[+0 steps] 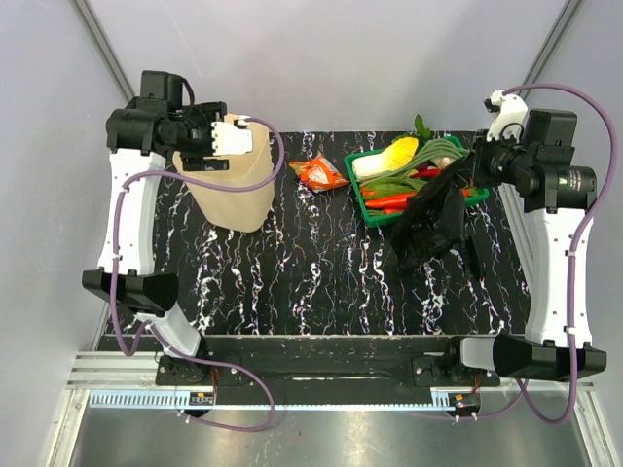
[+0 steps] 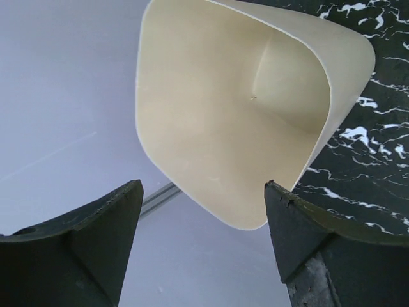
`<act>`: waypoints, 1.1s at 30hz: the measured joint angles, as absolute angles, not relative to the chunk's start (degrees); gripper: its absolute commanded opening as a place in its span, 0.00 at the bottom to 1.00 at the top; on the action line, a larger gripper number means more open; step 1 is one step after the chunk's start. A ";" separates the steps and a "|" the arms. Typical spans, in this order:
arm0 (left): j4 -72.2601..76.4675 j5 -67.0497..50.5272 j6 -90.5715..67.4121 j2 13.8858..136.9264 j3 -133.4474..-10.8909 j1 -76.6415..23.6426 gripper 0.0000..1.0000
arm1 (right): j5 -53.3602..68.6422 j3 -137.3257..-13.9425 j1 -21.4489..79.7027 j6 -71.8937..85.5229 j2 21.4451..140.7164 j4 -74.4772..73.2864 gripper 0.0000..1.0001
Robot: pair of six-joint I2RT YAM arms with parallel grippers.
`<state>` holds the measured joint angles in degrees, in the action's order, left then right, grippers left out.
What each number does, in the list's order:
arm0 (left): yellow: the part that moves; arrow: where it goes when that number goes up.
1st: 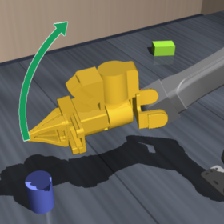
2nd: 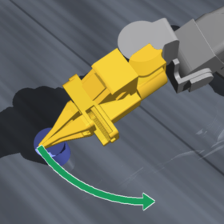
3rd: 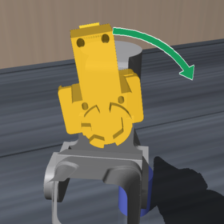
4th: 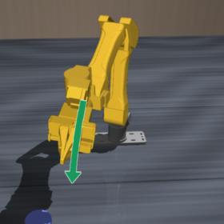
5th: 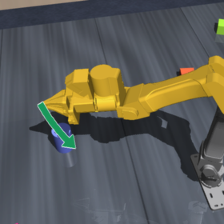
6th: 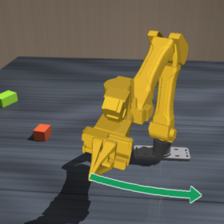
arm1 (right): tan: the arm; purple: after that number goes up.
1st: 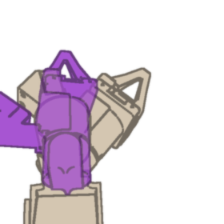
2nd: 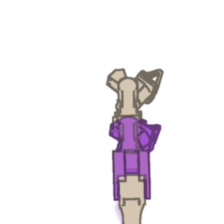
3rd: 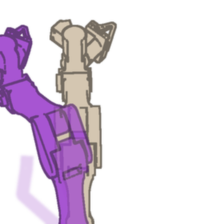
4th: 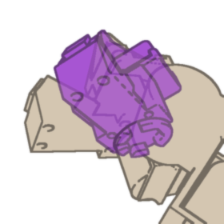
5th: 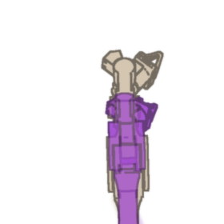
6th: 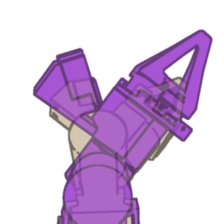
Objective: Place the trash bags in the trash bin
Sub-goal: Move the trash bin to the center of the board.
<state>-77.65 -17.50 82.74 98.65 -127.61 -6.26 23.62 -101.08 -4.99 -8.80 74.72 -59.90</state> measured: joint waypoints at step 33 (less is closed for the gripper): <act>-77.52 -18.20 89.25 100.40 -113.23 -6.24 0.55 | 23.70 -98.52 -4.99 -8.75 74.74 -59.42 0.00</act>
